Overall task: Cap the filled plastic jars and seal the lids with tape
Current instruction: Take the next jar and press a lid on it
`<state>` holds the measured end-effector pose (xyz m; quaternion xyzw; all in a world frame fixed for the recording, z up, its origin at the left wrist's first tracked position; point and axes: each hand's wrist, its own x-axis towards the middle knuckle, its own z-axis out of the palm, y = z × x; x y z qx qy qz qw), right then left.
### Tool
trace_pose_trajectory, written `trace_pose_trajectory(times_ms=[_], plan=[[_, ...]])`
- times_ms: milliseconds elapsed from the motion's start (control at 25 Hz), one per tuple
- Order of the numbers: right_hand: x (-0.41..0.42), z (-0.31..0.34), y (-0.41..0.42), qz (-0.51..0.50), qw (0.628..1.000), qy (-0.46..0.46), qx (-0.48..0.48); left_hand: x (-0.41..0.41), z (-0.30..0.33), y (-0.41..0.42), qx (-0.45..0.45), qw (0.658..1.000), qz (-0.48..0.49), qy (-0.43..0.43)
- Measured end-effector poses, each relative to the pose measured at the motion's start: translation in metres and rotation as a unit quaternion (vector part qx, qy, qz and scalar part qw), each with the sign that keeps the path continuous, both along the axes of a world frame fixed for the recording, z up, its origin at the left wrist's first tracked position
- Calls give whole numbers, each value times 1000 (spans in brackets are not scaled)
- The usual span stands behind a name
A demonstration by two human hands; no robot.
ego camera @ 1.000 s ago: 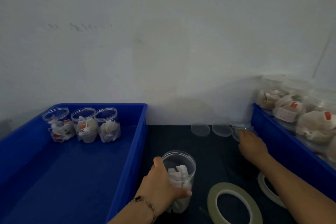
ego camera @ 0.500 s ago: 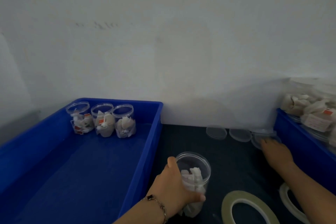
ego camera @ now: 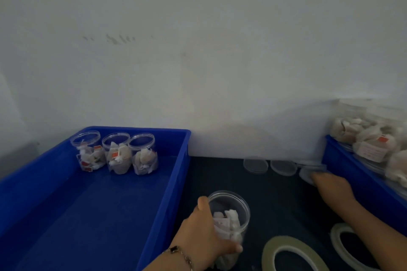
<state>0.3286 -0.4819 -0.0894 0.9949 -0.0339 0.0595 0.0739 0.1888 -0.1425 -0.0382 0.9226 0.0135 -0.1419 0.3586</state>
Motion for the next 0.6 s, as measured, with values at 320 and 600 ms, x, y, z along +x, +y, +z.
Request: trace_pose_trajectory(times_ms=[320, 600], plan=[[-44, -19, 14, 62, 993, -72, 77, -13, -5, 0, 0, 998, 3, -62], [-23, 2, 22, -19, 982, 100, 158, -6, -10, 2, 1, 998, -4, -55]])
